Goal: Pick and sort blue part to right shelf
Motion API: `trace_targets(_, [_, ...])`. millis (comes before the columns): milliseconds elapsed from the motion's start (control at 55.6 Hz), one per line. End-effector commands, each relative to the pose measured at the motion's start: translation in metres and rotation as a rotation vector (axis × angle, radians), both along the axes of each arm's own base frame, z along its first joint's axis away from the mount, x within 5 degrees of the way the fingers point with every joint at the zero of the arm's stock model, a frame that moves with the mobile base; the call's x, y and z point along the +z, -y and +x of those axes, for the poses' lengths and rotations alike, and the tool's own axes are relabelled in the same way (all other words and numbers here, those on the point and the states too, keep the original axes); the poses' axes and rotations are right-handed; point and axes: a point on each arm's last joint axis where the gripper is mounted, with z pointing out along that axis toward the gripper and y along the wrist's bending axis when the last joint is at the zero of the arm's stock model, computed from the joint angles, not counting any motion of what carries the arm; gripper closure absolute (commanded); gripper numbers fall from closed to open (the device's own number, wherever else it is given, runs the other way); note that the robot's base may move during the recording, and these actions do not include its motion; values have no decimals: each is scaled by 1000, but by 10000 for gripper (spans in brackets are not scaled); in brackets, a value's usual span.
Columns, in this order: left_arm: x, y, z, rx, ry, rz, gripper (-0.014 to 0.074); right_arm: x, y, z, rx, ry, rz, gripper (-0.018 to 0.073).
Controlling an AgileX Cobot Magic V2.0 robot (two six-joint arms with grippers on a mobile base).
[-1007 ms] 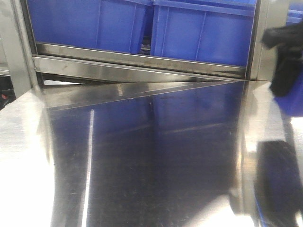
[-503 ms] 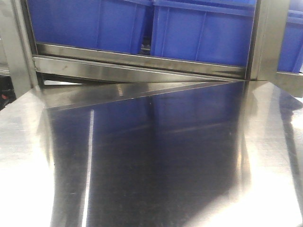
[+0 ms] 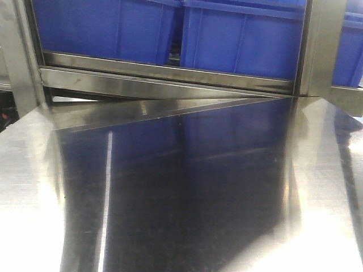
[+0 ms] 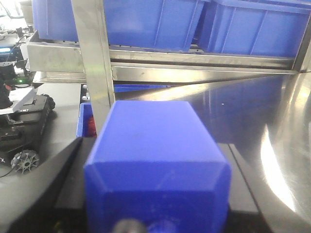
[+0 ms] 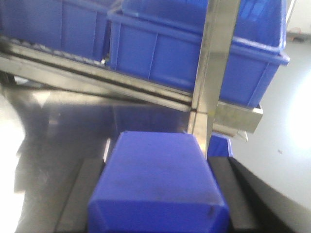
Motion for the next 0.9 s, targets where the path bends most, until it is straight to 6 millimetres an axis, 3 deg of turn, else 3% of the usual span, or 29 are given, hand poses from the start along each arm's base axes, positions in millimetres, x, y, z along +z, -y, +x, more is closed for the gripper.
trace_targets(0, [14, 0, 1, -7, 89, -16, 207, 16, 2, -4, -8, 123, -1, 332])
trace_targets(881, [14, 0, 1, -6, 89, -16, 207, 11, 1, -1, -7, 100, -6, 332])
